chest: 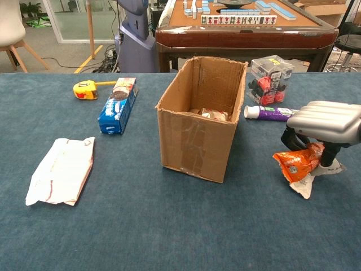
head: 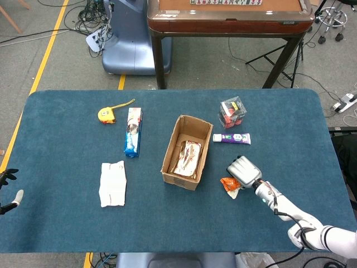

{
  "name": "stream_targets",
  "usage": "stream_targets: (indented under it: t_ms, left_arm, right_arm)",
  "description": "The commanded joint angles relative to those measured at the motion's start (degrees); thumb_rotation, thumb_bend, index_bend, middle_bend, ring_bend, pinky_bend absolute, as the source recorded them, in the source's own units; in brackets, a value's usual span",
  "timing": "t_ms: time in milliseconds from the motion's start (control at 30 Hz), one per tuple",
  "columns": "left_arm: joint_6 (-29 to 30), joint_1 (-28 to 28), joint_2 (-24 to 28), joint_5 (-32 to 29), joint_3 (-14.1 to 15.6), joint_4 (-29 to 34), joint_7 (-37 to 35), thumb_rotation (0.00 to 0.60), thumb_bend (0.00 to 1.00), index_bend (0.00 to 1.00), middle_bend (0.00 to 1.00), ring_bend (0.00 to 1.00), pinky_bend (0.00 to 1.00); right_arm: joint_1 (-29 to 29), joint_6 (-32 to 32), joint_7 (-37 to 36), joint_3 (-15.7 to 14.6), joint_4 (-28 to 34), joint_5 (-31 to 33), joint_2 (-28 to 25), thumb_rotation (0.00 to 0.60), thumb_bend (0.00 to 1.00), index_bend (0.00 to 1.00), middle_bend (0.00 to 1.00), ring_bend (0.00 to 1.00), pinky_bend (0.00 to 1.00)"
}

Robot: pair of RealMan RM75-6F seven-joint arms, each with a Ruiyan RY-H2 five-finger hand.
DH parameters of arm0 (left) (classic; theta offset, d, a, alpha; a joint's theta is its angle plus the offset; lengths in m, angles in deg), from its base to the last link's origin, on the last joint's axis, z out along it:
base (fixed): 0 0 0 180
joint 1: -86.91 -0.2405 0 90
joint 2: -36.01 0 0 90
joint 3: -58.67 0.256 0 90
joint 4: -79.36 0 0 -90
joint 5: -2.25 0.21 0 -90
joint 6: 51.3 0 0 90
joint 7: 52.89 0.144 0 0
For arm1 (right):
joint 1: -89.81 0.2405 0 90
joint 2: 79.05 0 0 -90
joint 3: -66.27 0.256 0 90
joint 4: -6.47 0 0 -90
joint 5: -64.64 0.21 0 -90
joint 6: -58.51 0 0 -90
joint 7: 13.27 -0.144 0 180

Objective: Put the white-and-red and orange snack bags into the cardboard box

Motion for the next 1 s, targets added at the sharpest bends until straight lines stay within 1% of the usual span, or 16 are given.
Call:
stream_targets:
  t_ms: [33, 167, 300, 400, 533, 667, 833, 1000]
  left_arm:
    - [-0.1, 0.03, 0.0, -0.07, -0.01, -0.06, -0.05, 0.6, 0.3, 0.28, 0.41, 0.42, 0.57]
    - [-0.43, 0.16, -0.08, -0.22, -0.03, -0.17, -0.03, 0.6, 0.3, 0.28, 0.41, 0.42, 0.57]
    - [-0.56, 0.24, -0.15, -0.18, 0.03, -0.19, 0.09, 0.6, 0.3, 0.28, 0.4, 0.42, 0.57]
    - [-0.84, 0.32, -0.2, -0.3, 0.07, -0.29, 0.2, 0.6, 0.3, 0.28, 0.41, 0.42, 0.57]
    - [-0.88, 0.39, -0.19, -0.32, 0.03, -0.25, 0.31, 0.6, 0.3, 0.28, 0.4, 0.42, 0.57]
    - [-0.88, 0.36, -0.1, -0.5, -0.03, -0.03, 0.44, 0.6, 0.3, 0.28, 0.41, 0.42, 0.57]
    - [-0.9, 0.33, 0.05, -0.59, -0.03, 0.15, 0.47, 0.6, 0.3, 0.28, 0.41, 0.42, 0.57]
    - [-0.69, 0.21, 0.25, -0.7, -0.14, 0.32, 0.3, 0.6, 0.3, 0.28, 0.41, 0.42, 0.57]
  right_arm:
    - [-0.04, 1.48, -2.68, 1.15, 2.9, 0.02, -1.78, 0.6, 0.0, 0.7, 0.61, 0.53, 0.46]
    - [0.19, 3.7, -3.72, 3.1, 7.49, 0.09, -4.71, 0.6, 0.0, 0.7, 0.61, 0.53, 0.46]
    - [0.89, 5.96, -3.42, 5.99, 12.27, 0.48, -7.59, 0.6, 0.0, 0.7, 0.61, 0.53, 0.46]
    - [1.63, 7.24, -2.67, 8.06, 14.75, 0.75, -8.87, 0.6, 0.0, 0.7, 0.61, 0.53, 0.46]
    - [2.9, 7.89, -1.12, 10.36, 16.58, 1.4, -9.54, 0.6, 0.0, 0.7, 0.61, 0.53, 0.46]
    - [4.43, 8.01, -0.2, 12.53, 16.66, 2.68, -8.65, 0.6, 0.0, 0.7, 0.59, 0.53, 0.46]
    - [7.14, 7.26, 0.75, 14.74, 13.57, 4.24, -5.49, 0.6, 0.0, 0.7, 0.58, 0.53, 0.46]
    - [10.28, 6.5, -0.07, 17.0, 9.75, 5.57, -1.63, 0.6, 0.0, 0.7, 0.58, 0.53, 0.46]
